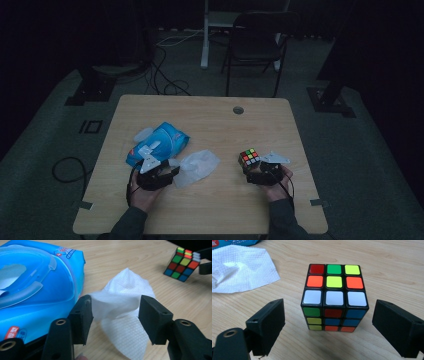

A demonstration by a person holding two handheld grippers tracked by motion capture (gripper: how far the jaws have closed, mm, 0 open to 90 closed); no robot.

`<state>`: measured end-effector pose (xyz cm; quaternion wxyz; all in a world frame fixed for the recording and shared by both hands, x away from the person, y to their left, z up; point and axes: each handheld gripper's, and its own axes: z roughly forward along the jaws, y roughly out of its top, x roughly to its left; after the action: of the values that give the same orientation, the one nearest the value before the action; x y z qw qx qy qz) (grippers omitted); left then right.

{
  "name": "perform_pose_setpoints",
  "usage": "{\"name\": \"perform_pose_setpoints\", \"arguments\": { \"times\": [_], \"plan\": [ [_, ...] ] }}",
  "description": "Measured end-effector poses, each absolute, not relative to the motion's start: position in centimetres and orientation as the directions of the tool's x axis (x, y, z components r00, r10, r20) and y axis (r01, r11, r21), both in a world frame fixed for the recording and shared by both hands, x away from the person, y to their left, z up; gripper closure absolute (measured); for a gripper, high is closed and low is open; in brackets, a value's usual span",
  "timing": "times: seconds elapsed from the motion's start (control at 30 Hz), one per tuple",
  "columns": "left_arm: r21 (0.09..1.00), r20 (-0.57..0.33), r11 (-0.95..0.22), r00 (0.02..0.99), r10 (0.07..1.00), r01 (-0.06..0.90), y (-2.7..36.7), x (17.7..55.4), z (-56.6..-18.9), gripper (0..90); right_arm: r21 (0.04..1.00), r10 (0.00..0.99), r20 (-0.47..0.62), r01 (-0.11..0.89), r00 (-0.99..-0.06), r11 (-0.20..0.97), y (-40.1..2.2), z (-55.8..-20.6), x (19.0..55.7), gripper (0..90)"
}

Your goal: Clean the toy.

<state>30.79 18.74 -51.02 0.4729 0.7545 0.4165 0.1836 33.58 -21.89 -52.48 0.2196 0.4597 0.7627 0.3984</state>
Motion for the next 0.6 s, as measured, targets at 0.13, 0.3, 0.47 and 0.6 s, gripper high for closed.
{"name": "perform_pose_setpoints", "arguments": {
  "times": [0.13, 0.3, 0.47, 0.6],
  "plan": [
    [0.877, -0.13, -0.184, 0.588, 0.798, 0.443, 19.2, 30.4, -50.6, 42.4, 0.816, 0.878, 0.029, 0.518, -0.478, 0.256, -22.1, -52.3, 33.3, 11.3],
    [0.895, -0.139, -0.143, 0.571, 0.809, 0.422, 19.9, 30.1, -50.1, 41.1, 0.827, 0.88, 0.03, 0.506, -0.473, 0.244, -22.4, -51.9, 33.0, 11.3],
    [0.904, -0.14, -0.124, 0.559, 0.817, 0.408, 20.4, 29.8, -49.8, 40.8, 0.837, 0.884, 0.033, 0.497, -0.467, 0.231, -22.8, -51.6, 32.8, 11.4],
    [0.906, -0.144, -0.119, 0.559, 0.817, 0.407, 20.5, 29.9, -49.8, 41.1, 0.839, 0.886, 0.032, 0.494, -0.462, 0.227, -23.0, -51.6, 32.8, 11.3]
  ]
}}
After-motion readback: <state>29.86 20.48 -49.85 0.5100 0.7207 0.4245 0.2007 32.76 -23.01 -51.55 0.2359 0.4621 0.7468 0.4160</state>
